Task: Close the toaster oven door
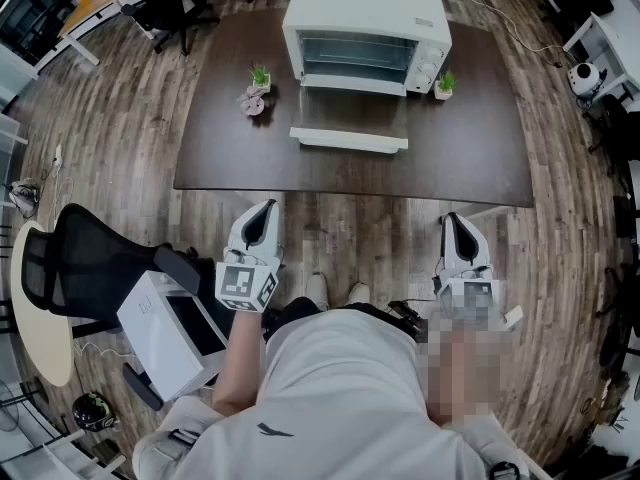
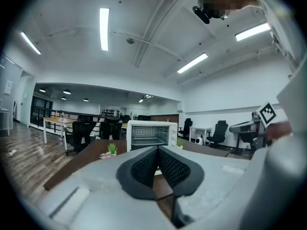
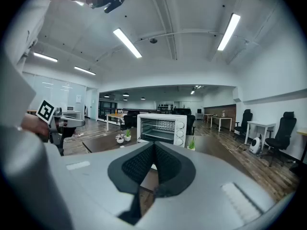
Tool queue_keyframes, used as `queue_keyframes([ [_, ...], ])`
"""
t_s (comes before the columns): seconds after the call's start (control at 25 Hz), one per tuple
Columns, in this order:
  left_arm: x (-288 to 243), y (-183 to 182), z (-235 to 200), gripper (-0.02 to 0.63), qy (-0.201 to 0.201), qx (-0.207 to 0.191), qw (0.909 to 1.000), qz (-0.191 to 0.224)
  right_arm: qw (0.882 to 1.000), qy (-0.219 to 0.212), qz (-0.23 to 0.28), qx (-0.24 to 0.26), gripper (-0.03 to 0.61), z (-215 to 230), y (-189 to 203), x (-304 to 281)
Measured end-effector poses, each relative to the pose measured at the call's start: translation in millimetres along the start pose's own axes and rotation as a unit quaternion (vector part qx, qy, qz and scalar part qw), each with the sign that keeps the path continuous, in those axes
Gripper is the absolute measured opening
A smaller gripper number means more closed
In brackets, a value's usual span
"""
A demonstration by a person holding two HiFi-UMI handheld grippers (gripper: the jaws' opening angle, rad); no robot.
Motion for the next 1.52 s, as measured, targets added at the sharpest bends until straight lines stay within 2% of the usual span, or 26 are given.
queue_keyframes([
  [0.56,-2,3,-10,0.005,0.013,0.002,0.9999,-0.006,1.000,-0.002,-0.002,-0.006,0.003,-10,-2,-10],
  [0.84,-11,-1,-26,0.005,0.028,0.004,0.9996,-0.004,1.000,0.011,0.000,0.000,0.003,-19,-10,-24],
  [1.0,-18,-3,-44,0.005,0.040,0.003,0.9992,-0.003,1.000,0.022,0.005,-0.022,0.003,-28,-13,-37],
  [1.12,-27,-6,-58,0.005,0.047,0.000,0.9989,-0.004,0.999,0.024,0.012,-0.038,0.004,-34,-16,-48],
  [1.28,-44,-6,-70,0.005,0.048,0.001,0.9988,-0.008,0.999,0.018,0.000,-0.034,0.003,-37,-12,-70],
  [1.52,-87,-7,-80,0.005,0.034,0.000,0.9993,-0.014,0.999,-0.001,-0.011,-0.033,0.003,-12,-7,-121],
])
Point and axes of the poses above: the fingertips, and each gripper's own axes: x backward along the fingers, z to its right, y out of its underside, the point moved 3 cm from there along x, backward along the fingers, and after that the axes turned 1 degree about -y, right-handed, at the moved point
